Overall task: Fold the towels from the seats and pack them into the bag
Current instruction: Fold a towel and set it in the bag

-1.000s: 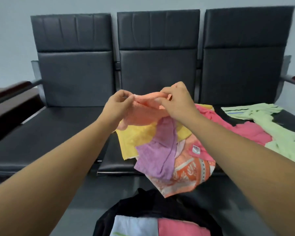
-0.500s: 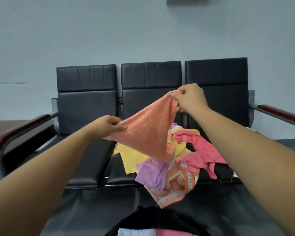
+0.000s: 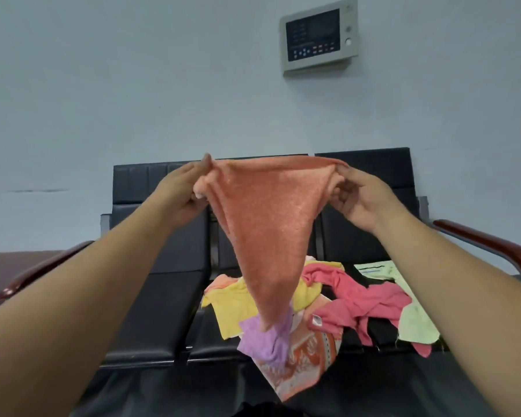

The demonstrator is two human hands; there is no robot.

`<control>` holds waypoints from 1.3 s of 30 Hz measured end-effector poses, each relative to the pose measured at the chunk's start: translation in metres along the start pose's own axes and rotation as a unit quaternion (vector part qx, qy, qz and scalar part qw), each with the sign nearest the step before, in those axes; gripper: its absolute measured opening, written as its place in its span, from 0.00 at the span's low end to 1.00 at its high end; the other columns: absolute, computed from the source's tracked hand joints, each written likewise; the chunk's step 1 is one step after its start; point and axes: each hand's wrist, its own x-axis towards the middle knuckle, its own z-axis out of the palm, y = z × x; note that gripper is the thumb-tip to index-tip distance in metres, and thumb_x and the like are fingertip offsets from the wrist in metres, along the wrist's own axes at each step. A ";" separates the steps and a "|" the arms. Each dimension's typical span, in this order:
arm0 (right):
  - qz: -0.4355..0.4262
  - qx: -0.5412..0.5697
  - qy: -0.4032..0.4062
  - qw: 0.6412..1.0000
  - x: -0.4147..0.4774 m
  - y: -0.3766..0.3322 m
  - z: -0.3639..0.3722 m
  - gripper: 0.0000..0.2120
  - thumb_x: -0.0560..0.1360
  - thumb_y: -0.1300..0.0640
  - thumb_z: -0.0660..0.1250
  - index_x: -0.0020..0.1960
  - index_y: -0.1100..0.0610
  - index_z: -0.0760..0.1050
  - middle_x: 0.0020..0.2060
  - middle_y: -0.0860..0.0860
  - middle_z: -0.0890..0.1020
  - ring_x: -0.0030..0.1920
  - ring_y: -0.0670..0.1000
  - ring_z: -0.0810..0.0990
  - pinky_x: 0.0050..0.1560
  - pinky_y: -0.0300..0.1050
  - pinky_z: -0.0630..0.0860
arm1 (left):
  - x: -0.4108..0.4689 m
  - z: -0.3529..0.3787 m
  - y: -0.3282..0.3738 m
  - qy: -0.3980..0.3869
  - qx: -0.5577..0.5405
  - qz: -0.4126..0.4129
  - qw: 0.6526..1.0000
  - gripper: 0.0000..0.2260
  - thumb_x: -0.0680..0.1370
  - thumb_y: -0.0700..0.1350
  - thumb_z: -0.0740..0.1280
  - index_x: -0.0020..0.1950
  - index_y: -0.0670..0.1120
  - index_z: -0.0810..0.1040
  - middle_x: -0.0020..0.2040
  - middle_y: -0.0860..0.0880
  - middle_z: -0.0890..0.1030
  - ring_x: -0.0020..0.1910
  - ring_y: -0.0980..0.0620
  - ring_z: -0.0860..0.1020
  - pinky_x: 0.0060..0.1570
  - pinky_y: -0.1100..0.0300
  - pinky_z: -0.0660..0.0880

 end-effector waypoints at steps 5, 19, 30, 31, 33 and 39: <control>0.011 -0.211 0.056 0.976 -0.002 -0.017 -0.010 0.05 0.77 0.57 0.72 0.51 0.57 0.83 0.39 0.52 0.82 0.36 0.49 0.77 0.38 0.42 0.75 | 0.006 0.006 0.019 0.057 0.268 0.014 0.962 0.13 0.78 0.45 0.72 0.40 0.47 0.70 0.35 0.47 0.73 0.33 0.52 0.72 0.32 0.60 0.74; -0.057 -0.419 0.152 0.893 -0.014 -0.008 0.002 0.02 0.79 0.65 0.69 0.51 0.59 0.79 0.44 0.57 0.82 0.32 0.50 0.84 0.36 0.42 0.83 | -0.002 -0.025 -0.002 0.120 0.635 -0.002 0.763 0.11 0.80 0.51 0.66 0.45 0.44 0.76 0.41 0.47 0.79 0.38 0.48 0.77 0.39 0.54 0.76; -0.070 -0.413 0.126 0.899 -0.011 0.017 0.010 0.06 0.79 0.66 0.69 0.54 0.59 0.78 0.43 0.57 0.82 0.37 0.52 0.85 0.40 0.44 0.84 | -0.016 0.006 -0.015 0.023 0.278 -0.126 0.952 0.06 0.79 0.35 0.66 0.51 0.39 0.83 0.47 0.38 0.84 0.40 0.50 0.82 0.38 0.58 0.82; -0.078 -0.419 0.104 0.899 -0.013 0.016 0.014 0.06 0.79 0.67 0.68 0.52 0.58 0.78 0.43 0.58 0.82 0.37 0.53 0.85 0.40 0.44 0.84 | -0.017 0.008 -0.015 0.006 0.260 -0.131 0.957 0.07 0.79 0.35 0.66 0.52 0.38 0.84 0.49 0.36 0.84 0.41 0.50 0.83 0.40 0.58 0.83; -0.082 -0.435 0.047 0.896 -0.017 0.016 0.022 0.08 0.79 0.70 0.66 0.47 0.59 0.79 0.42 0.60 0.84 0.38 0.54 0.87 0.42 0.44 0.84 | -0.017 0.011 -0.015 -0.036 0.235 -0.128 0.963 0.08 0.79 0.33 0.65 0.55 0.37 0.83 0.52 0.36 0.85 0.46 0.47 0.85 0.45 0.57 0.84; -0.040 -0.478 -0.124 0.869 -0.030 0.032 0.050 0.04 0.75 0.59 0.74 0.50 0.57 0.85 0.42 0.52 0.88 0.46 0.50 0.87 0.51 0.42 0.83 | -0.023 0.018 -0.018 -0.133 0.348 -0.006 0.928 0.06 0.81 0.39 0.69 0.56 0.40 0.84 0.48 0.45 0.87 0.49 0.50 0.86 0.51 0.59 0.82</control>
